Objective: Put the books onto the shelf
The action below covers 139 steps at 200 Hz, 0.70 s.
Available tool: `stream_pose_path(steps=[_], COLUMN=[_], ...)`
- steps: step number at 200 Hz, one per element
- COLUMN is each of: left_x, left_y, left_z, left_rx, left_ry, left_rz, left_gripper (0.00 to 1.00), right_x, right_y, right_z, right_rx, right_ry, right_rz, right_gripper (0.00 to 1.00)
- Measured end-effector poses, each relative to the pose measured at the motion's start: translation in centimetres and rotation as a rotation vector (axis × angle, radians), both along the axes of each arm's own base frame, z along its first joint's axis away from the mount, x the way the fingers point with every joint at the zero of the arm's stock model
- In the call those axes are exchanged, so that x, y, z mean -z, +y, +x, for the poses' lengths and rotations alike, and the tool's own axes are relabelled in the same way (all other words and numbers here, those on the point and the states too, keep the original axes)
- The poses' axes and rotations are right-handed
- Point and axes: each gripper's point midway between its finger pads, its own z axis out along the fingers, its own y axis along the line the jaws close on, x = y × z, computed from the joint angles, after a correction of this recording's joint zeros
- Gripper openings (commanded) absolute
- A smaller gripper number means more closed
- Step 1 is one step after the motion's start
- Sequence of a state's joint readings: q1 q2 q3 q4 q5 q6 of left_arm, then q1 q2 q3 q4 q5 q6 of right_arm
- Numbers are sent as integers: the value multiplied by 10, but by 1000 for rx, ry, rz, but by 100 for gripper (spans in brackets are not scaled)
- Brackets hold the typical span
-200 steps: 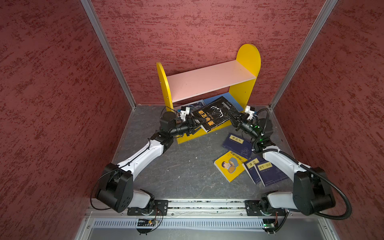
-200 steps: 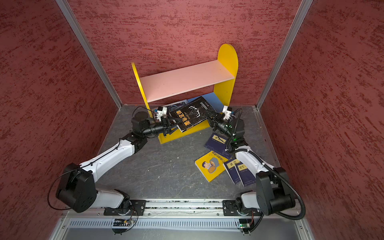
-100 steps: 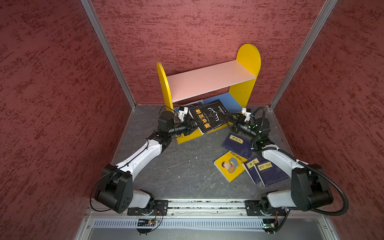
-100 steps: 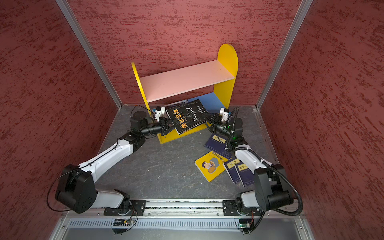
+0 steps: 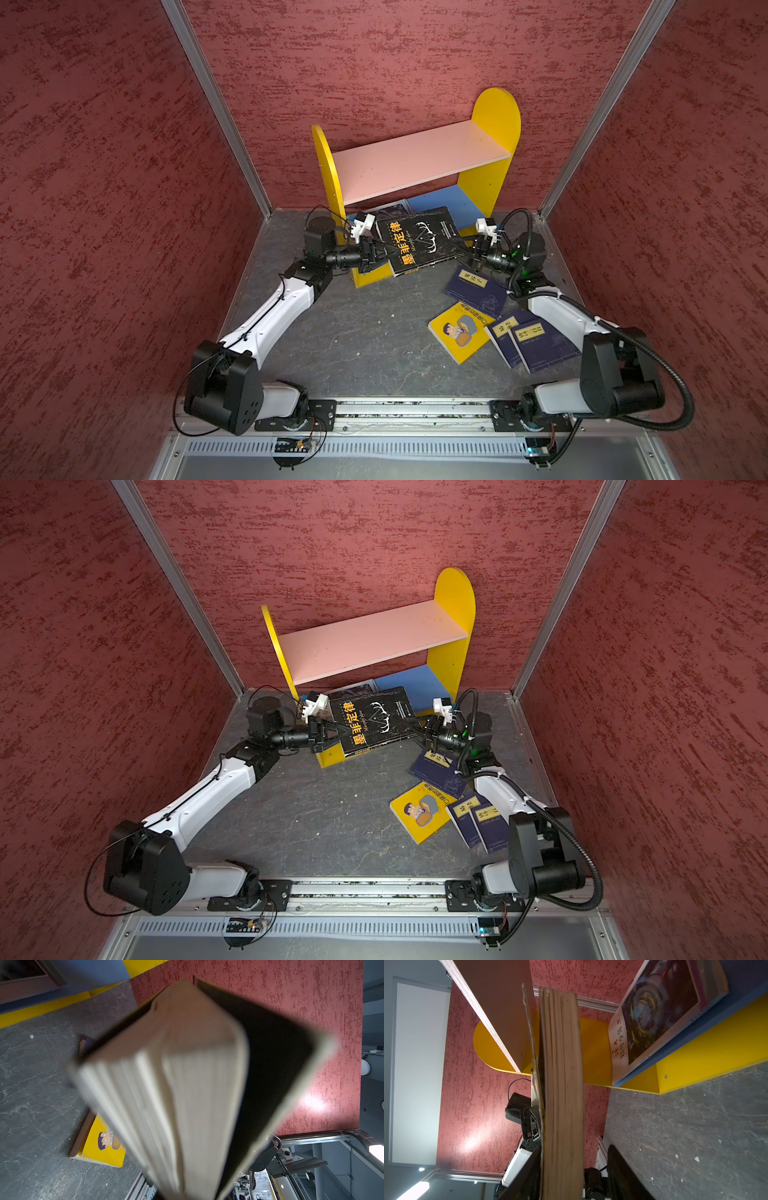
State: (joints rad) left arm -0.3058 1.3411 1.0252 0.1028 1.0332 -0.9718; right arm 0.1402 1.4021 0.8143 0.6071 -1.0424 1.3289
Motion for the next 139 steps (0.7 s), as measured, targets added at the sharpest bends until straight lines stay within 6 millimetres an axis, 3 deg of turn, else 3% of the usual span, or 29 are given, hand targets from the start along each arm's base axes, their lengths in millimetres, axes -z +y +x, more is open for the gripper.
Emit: stream_pose_path(steps=[33, 59, 81, 96, 106, 126, 134, 139], left_x=[0, -1, -3, -3, -3, -7, -12, -15], left_y=[1, 1, 1, 1, 1, 3, 4, 5], left_z=[-1, -1, -1, -1, -1, 0, -1, -2], left_rx=[6, 11, 12, 11, 9, -17, -29, -40], left_ry=[-7, -13, -17, -17, -18, -31, -55, -61], left_rz=[2, 2, 4, 5, 7, 10, 13, 13], left_gripper=[0, 0, 0, 15, 37, 39, 55, 58], right_x=[-8, -13, -13, -14, -16, -20, -21, -21], right_y=[0, 0, 0, 0, -1, -2, -3, -3], right_z=[-13, -19, -20, -20, -20, -20, -20, -20], right_rx=[-22, -32, -32, -28, -21, -7, -3, 1], right_ry=[-10, -22, -20, -22, -27, -34, -36, -35], right_rz=[-12, -18, -18, -16, -16, -13, -12, -11], right_gripper=[37, 21, 15, 13, 12, 10, 10, 9])
